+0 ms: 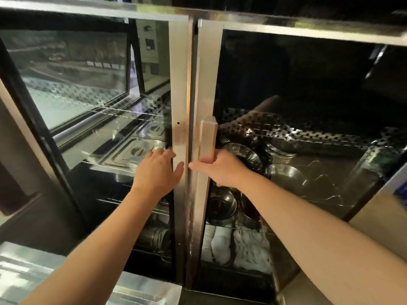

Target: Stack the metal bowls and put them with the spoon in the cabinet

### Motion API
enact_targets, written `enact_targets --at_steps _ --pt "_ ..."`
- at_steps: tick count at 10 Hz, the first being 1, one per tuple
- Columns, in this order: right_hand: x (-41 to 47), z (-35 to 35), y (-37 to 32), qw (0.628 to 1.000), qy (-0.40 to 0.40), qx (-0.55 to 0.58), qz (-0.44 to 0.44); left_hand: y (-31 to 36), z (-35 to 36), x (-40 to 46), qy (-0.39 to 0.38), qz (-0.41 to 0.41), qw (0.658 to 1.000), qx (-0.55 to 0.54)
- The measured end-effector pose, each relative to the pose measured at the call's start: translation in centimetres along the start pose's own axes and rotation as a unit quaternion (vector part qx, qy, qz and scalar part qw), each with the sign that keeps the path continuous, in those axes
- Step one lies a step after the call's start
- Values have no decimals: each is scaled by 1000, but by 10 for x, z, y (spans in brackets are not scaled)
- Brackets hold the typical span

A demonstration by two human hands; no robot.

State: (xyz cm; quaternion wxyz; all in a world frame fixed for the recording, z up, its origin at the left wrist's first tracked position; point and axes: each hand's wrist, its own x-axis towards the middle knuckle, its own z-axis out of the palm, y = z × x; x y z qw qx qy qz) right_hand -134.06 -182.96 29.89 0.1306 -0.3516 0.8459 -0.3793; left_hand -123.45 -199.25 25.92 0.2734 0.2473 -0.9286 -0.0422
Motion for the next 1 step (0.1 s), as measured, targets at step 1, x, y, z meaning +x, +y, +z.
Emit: enact_targets --at_steps 1 --pt "-25 -32 3 999 -32 -44 0 14 -33 -4 -35 12 996 -83"
